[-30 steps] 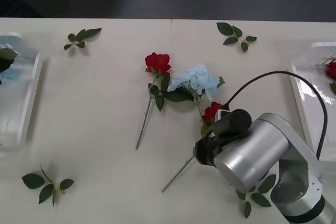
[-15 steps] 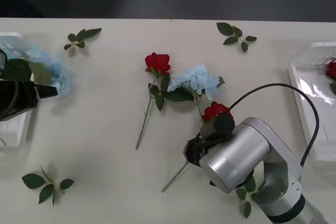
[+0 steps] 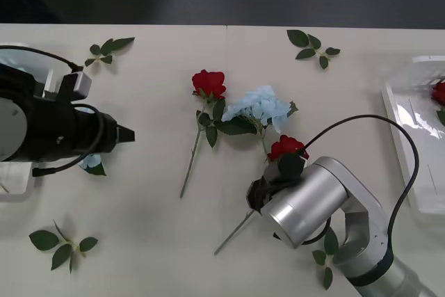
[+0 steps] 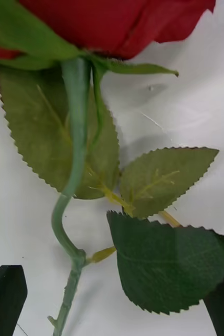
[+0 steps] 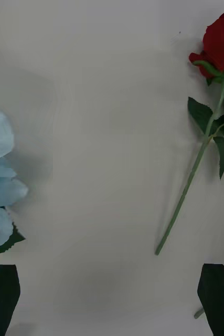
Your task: Put the red flowers into the right box and the blue flowers into the left box
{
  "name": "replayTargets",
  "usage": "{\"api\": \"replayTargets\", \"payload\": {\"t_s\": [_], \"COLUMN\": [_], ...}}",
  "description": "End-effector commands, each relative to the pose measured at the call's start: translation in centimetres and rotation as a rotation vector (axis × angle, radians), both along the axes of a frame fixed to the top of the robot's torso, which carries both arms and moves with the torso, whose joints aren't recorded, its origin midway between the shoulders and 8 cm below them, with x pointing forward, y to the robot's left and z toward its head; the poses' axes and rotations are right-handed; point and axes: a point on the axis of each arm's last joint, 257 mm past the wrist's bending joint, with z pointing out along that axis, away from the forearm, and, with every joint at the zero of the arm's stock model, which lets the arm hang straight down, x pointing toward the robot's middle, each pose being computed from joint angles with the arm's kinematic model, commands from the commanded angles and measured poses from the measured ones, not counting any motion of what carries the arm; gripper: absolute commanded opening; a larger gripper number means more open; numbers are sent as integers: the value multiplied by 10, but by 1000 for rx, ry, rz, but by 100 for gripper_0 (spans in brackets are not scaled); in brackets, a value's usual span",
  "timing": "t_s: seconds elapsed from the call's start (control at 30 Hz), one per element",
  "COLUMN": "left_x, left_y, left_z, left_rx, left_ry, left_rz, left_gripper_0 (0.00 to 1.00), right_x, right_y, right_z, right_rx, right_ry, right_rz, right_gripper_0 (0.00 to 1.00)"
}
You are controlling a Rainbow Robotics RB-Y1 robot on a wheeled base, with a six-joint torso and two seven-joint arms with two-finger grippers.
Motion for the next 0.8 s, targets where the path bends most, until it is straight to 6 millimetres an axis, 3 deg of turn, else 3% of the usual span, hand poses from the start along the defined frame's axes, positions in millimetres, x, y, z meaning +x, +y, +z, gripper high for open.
{"api": "replayTargets", "payload": {"t_s": [0.03, 0.53, 0.6, 0.67, 0.8], "left_x": [11, 64, 70, 79, 91], "left_y": [-37, -103, -113, -122, -135], "left_z": [7, -34, -37, -42, -53], "left_rx": [6, 129, 113, 109, 137], "left_ry": [-34, 61, 64, 58, 43], "left_rz": [-5, -85, -85, -83, -91], "left_gripper_0": [100, 100, 100, 100, 100], "right_x": [11, 26, 26, 25, 24], "right_y": [14, 16, 16, 16, 15], "right_z": [15, 4, 4, 4, 3], "right_rx": [45, 38, 39, 38, 39], "right_ry": [-38, -38, -38, -35, -31], "right_rz": [-20, -21, -22, -20, -22], "right_gripper_0": [99, 95, 76, 40, 17]}}
